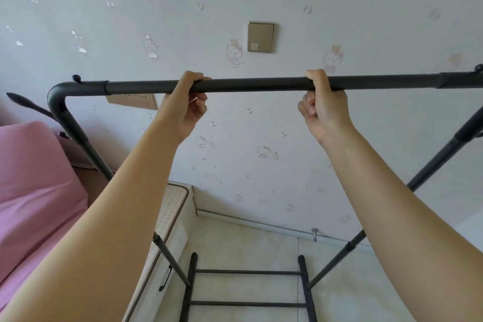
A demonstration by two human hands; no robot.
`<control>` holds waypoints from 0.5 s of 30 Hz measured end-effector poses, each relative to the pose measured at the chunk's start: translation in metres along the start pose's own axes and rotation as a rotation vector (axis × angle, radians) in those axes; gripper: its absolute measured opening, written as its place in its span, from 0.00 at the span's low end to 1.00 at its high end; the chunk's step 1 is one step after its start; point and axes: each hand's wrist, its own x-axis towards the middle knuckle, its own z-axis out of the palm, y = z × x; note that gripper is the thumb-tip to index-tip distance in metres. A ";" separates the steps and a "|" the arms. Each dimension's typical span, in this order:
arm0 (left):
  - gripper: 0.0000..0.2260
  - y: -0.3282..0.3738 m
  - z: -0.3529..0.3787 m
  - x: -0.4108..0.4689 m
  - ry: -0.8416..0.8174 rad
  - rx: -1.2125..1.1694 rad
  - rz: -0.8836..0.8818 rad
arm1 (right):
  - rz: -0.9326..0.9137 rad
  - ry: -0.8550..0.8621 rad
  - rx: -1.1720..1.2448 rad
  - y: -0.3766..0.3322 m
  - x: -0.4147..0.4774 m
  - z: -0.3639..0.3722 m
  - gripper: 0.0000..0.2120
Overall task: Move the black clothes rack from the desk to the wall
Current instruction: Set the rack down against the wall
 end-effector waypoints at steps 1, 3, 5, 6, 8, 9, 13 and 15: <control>0.08 -0.001 0.005 0.004 -0.012 0.006 0.001 | 0.000 0.004 0.003 -0.002 0.005 -0.003 0.20; 0.08 -0.005 0.015 0.013 -0.025 0.010 0.004 | -0.008 0.011 0.010 -0.006 0.013 -0.009 0.20; 0.09 -0.006 0.022 0.018 -0.029 0.014 0.009 | -0.011 0.018 0.011 -0.009 0.018 -0.013 0.20; 0.09 -0.008 0.027 0.023 -0.031 0.017 0.008 | -0.014 0.023 0.010 -0.011 0.023 -0.016 0.20; 0.09 -0.009 0.033 0.028 -0.032 0.021 0.005 | -0.020 0.027 0.015 -0.013 0.029 -0.019 0.19; 0.09 -0.010 0.036 0.031 -0.033 0.021 0.005 | -0.022 0.026 0.018 -0.013 0.033 -0.020 0.19; 0.09 -0.014 0.041 0.045 -0.051 0.014 0.005 | -0.023 0.031 0.022 -0.014 0.044 -0.022 0.18; 0.09 -0.015 0.044 0.054 -0.066 0.016 0.001 | -0.021 0.046 0.023 -0.015 0.049 -0.023 0.19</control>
